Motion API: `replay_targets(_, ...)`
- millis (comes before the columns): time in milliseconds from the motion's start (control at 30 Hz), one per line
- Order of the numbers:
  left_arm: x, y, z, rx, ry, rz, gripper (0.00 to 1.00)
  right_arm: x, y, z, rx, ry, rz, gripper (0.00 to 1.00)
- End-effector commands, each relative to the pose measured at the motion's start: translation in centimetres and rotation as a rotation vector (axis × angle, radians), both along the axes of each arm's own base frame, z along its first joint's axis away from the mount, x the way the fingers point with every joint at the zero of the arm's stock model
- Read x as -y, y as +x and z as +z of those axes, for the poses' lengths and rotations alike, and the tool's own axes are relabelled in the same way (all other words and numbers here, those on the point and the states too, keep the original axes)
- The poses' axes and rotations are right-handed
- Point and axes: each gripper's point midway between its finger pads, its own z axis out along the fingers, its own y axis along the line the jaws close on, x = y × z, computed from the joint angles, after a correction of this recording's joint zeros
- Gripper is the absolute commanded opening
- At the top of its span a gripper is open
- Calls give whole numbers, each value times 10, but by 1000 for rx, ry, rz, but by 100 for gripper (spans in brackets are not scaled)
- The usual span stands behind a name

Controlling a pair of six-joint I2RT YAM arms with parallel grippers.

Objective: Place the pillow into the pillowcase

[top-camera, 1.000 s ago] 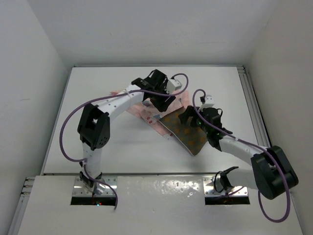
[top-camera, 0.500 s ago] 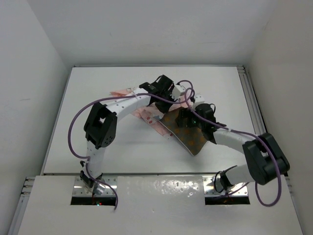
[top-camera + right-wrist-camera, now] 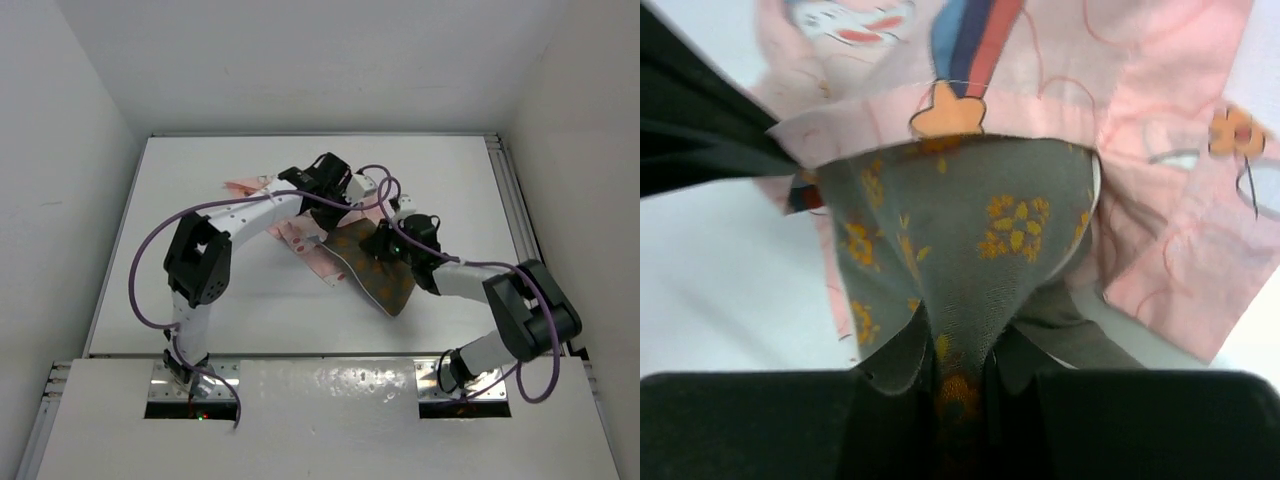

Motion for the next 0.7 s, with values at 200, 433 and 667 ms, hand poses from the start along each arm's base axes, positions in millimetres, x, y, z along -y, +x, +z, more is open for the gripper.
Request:
replay_targets(200, 15, -24, 89, 70, -142, -203, 0, -9, -1, 184, 511, 407, -18, 0)
replay_targets(433, 27, -70, 109, 52, -199, -444, 0, 6, 9, 228, 648, 420, -134, 0)
replay_targets(667, 48, -96, 137, -2, -370, -576, 0, 6, 17, 206, 607, 426, -198, 0)
